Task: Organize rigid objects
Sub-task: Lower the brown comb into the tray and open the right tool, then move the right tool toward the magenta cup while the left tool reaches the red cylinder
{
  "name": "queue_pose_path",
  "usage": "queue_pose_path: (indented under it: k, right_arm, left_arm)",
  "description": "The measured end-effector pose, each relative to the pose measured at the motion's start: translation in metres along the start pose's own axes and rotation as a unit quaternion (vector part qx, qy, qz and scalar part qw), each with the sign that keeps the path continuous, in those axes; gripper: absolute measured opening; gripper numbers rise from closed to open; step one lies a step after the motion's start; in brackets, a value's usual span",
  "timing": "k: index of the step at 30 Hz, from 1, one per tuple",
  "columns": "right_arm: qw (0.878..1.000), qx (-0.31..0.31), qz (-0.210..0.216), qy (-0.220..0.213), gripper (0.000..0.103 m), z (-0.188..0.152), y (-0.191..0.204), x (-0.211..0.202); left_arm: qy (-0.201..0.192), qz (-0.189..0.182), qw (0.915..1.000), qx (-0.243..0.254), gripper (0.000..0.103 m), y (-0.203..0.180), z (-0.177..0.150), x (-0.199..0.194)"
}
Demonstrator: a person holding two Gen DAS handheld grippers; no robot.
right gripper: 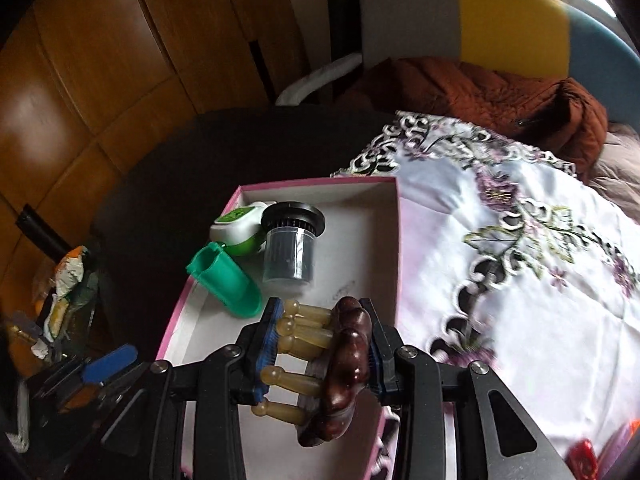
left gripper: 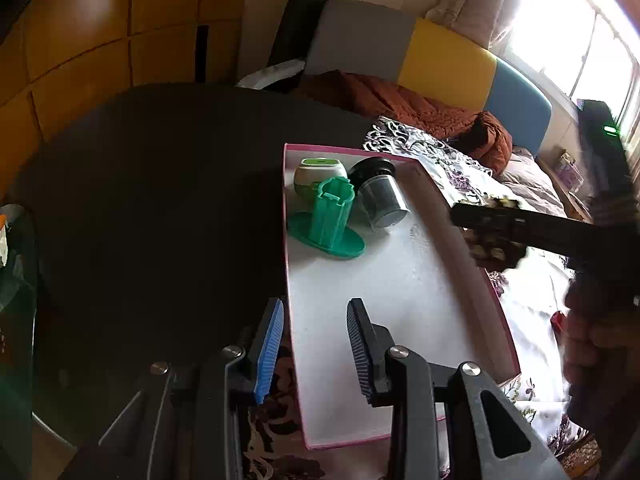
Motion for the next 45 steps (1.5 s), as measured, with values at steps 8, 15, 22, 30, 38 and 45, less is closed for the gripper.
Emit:
queue_pose_path:
  k: [8,15,22,30,38,45]
  right_arm:
    - [0.999,0.008,-0.024,0.023,0.045,0.006,-0.010,0.046]
    - [1.000,0.021,-0.011,0.004,0.062,0.008,-0.015,0.033]
    - [0.999,0.015,0.004,-0.034,0.075,0.013,-0.006,0.002]
    - [0.997,0.002,-0.011,-0.071,0.081,0.004,-0.010,-0.032]
    - [0.996,0.005,-0.029,-0.090,0.091,-0.007,-0.027,-0.057]
    - [0.993,0.029,-0.050,-0.106,0.092,-0.013,-0.066,-0.084]
  left_arm:
    - [0.009,0.000,0.9999,-0.006,0.033,0.008,-0.004,0.005]
    - [0.009,0.006,0.9999,-0.007,0.033,0.009,-0.004,0.006]
    - [0.003,0.008,1.0000,0.000,0.033,0.004,-0.002,0.001]
    - [0.000,0.006,0.9999,0.010,0.033,-0.002,-0.001,-0.002]
    - [-0.003,0.004,0.9996,0.028,0.033,-0.012,0.000,-0.005]
    - [-0.006,0.002,0.9987,0.050,0.033,-0.023,0.004,-0.007]
Point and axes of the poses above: each gripper's, at about its wrist camera, not at the fingertips, and x roughly the way its jaws point, y to its left, z to its top, the point moved 10 cm from there along x, roughly the way its jaws point, and after that the axes turned 9 degrees about x, right-handed, at the moved point
